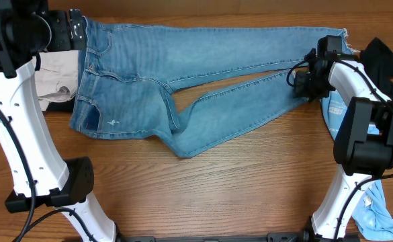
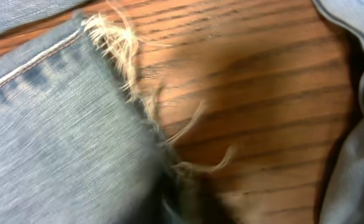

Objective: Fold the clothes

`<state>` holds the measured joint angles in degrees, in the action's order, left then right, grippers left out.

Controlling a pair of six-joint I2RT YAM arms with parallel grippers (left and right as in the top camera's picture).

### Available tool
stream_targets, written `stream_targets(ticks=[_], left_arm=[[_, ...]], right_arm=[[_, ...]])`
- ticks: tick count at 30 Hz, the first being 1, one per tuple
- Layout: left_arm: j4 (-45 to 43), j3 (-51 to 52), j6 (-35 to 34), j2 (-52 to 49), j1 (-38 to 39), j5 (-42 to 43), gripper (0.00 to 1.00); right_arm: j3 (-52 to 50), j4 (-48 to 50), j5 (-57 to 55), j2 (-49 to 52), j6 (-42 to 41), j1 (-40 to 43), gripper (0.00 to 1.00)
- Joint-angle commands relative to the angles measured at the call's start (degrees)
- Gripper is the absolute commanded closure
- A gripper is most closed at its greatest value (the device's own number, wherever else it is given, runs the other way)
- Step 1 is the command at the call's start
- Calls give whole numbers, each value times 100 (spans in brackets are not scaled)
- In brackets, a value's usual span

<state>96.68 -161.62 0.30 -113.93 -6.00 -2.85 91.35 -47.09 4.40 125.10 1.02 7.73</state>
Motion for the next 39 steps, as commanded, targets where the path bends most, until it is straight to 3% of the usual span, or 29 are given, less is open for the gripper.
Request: stream_targets(ticks=[1,7,12,17,25,27,28,29,30,31,33,36,39], left_arm=[[9,22,-76,-83,2,-11,0],[9,22,-81,-83,2,-11,0],[9,22,-74,-83,0,-13,0],[11,22,-76,-83,2,-13,0],[11,28,-120,-83,2,-11,0],[11,57,-120,-83,2,-11,0],[11,94,-120,-83,2,-9,0],[11,157,-118,-83,2,-11,0],[11,225,-118,-83,2,-11,0],[11,282,-118,-83,2,-11,0],[11,332,-118,-83,2,-11,0],[11,323,-225,-20,2,31,0],[11,323,-223,341,2,745,0]], right_arm=[[-66,-85,-13,-59,-256,-22,96],[1176,-1327,-120,-461,-426,186,96],[2295,-2312,-957,-535,-1010,654,96],[2391,-2389,-883,-551,-1172,1375,96],[2391,-2363,-885,-551,-1154,1838,96],[2389,-2474,-883,-551,-1174,1899,92],[2389,-2540,-885,-551,-1226,1910,88],[2389,-2629,-879,-551,-1344,1928,70],[2389,-2677,-879,-551,-1392,1930,43],[2391,-2721,-876,-551,-1443,1930,26],[2391,-2809,-859,-562,-1462,1930,18],[2393,-2918,-557,-774,-1480,1930,15],[2393,-3025,-450,-1447,-1482,1932,12]])
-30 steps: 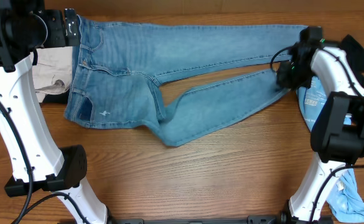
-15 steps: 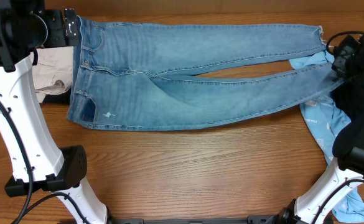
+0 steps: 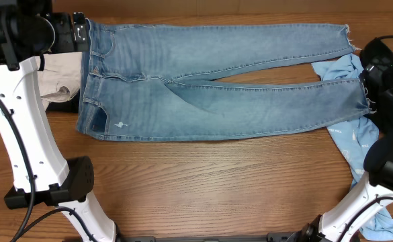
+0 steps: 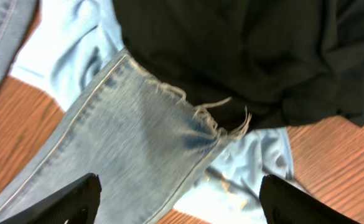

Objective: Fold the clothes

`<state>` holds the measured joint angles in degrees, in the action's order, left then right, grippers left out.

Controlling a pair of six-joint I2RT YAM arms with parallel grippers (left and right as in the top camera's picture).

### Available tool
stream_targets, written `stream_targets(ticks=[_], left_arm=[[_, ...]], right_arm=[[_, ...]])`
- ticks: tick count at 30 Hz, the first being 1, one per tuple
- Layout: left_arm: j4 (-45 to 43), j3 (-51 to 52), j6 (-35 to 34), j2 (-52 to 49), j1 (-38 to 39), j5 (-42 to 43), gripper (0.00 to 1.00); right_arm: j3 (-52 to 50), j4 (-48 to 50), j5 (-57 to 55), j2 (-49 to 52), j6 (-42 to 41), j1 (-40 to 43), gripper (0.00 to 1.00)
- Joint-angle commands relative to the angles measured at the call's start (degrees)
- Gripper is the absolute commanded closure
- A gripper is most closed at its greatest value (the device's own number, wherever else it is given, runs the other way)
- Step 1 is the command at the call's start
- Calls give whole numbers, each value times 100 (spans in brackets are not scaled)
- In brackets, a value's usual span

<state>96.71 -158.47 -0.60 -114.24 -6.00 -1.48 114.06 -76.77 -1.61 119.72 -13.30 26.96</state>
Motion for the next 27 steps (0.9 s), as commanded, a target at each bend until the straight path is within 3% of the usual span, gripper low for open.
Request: stream_targets(ticks=[1,5,9,13,15,19,21,27], left_arm=[[9,9,-146,568,2,643,0],[9,17,-671,1165,2,658,0],[11,466,-708,1637,7,1150,0],[9,2020,-682,2441,44,1093,0],[9,2824,-1025,2774,44,778,0],[-105,4813,-2964,3298,44,-765,0],[-496,5707,-3720,3327,44,-973,0],[-2876,8522,-5853,3324,39,-944,5]], right_arm=[[122,-105,164,-1152,-74,11,10],[120,-485,216,-2142,-411,11,5],[120,-1128,214,-2638,-649,11,4],[120,-1659,212,-2916,-669,13,3],[120,-1814,212,-2964,-863,13,3],[-52,-1683,-330,-2966,-2249,13,5],[-317,-1460,-492,-2966,-2769,11,6],[-2002,-59,-525,-2959,-2673,11,8]])
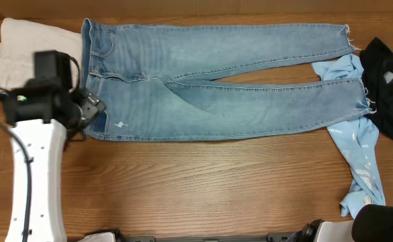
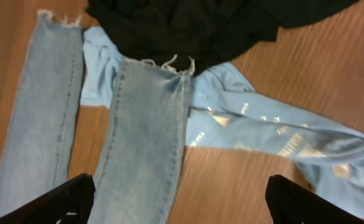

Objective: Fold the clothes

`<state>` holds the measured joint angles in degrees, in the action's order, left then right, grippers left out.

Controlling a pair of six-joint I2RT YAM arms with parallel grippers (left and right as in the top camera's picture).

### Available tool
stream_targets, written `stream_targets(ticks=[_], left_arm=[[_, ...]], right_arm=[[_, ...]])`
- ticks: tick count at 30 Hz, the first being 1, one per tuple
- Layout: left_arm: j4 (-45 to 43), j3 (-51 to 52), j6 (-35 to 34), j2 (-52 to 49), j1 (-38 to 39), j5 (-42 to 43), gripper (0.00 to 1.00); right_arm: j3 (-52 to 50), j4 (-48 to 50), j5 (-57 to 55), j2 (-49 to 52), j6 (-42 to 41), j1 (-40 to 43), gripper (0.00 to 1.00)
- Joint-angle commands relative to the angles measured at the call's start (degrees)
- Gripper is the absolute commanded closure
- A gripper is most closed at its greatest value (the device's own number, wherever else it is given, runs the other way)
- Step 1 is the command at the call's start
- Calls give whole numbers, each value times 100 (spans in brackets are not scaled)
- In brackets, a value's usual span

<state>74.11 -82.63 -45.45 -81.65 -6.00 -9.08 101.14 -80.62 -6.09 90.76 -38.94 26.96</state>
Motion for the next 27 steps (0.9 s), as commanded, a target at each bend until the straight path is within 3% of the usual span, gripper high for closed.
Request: stream_targets(ticks=[1,3,6,13,21,22,24,26,27], left_arm=[[-1005,1375,-1558,66,39,-184,6],[-1753,2035,-1631,66,39,-186,8],[-2938,2824,-1478,66,39,-181,12],[-5075,4044,-723,-101,35,-94,18],[-6161,4308,-905,-1104,-9,424,26],[-6205,4308,-1095,-1224,-11,426,31],[-6437,4308,-1329,-1493,-22,422,53],[-6669,4308,-1327,-1620,-63,422,96],[-6730,4306,-1329,-1624,-90,424,96]], right_arm=[[-1169,667,262,-63,343,11,8],[-1781,1180,876,-63,1139,11,8],[-2411,1725,1071,-63,1397,11,11],[-2500,2057,1711,-63,2140,7,18],[-2500,2028,1711,-63,2140,7,19],[-2500,2006,1711,-63,2140,7,19],[-2500,1985,1711,-63,2140,7,19],[-2500,1989,1711,-63,2140,4,19],[-2500,1991,1711,-63,2140,7,19]])
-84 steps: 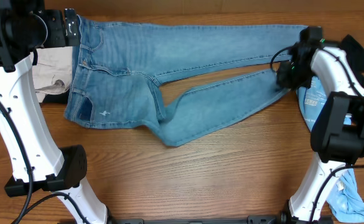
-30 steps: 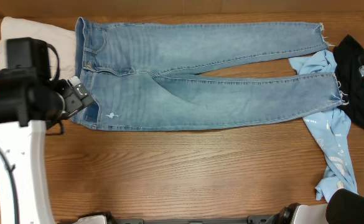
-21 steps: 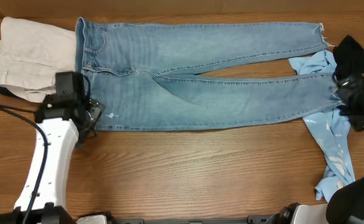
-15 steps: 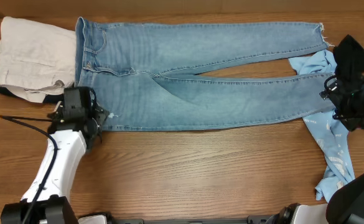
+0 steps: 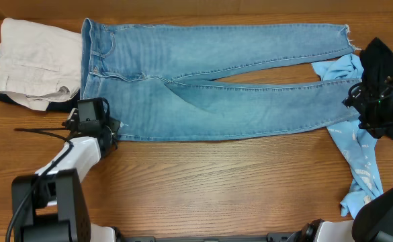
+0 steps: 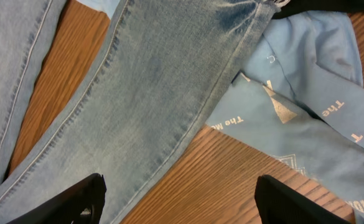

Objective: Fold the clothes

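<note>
The blue jeans (image 5: 203, 87) lie flat on the table, waist to the left, both legs running straight to the right. My left gripper (image 5: 94, 121) sits at the lower corner of the waistband; its fingers are hidden under the wrist. My right gripper (image 5: 361, 111) hovers over the hem end of the near leg. In the right wrist view that leg (image 6: 150, 93) fills the left side, and the right gripper (image 6: 188, 194) is open wide with nothing between its black fingers (image 6: 76, 200).
A light blue printed shirt (image 5: 359, 151) lies under the near hem and trails toward the front right. A black garment (image 5: 381, 57) is heaped at the right edge. Folded beige clothing (image 5: 28, 60) sits beside the waistband at the back left.
My right gripper has come in from the right edge and sits lower over the near leg's hem, still open. The left arm has dropped lower, its gripper still by the waistband's lower corner.
At first the near leg lay bent, with my right gripper at its hem and my left at the waistband top. Then the jeans lay straight and the right gripper was open over the hem. It was then higher, and the left gripper was at the lower waist corner.
</note>
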`<state>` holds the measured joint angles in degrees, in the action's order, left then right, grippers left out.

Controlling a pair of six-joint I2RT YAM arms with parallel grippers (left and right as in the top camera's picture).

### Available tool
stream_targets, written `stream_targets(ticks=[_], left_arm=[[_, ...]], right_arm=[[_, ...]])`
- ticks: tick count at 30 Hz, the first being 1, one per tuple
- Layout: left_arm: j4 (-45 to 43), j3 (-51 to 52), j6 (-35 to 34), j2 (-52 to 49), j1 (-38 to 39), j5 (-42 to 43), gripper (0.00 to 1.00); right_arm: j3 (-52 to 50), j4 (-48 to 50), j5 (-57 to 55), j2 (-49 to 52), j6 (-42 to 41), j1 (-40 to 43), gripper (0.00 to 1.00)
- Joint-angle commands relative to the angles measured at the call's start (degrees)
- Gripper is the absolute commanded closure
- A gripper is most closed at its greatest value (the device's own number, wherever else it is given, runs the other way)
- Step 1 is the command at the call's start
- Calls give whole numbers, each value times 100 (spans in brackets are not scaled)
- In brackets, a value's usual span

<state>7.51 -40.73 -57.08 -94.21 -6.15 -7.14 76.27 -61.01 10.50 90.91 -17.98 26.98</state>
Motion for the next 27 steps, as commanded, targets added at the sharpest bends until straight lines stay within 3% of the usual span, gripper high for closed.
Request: stream_targets(ticks=[1,6,11,16,19,27], left_arm=[[-146,105,-160,-345,-107,234,96],[-46,-264,848,197,-186,1088,96],[170,-330,901,1154,-186,879,96],[321,-330,979,1182,-186,688,96],[330,-330,979,1182,-186,691,96],[470,-330,1082,1182,-186,651,96]], right_arm=[[-13,31,52,-79,44,4,20],[-13,103,-118,-79,-98,4,29],[-103,323,-267,9,-748,4,41],[-1091,1010,-275,9,-1838,-105,41],[-1600,1519,-144,17,-1950,-382,36],[-2669,2828,-190,61,-2535,-828,37]])
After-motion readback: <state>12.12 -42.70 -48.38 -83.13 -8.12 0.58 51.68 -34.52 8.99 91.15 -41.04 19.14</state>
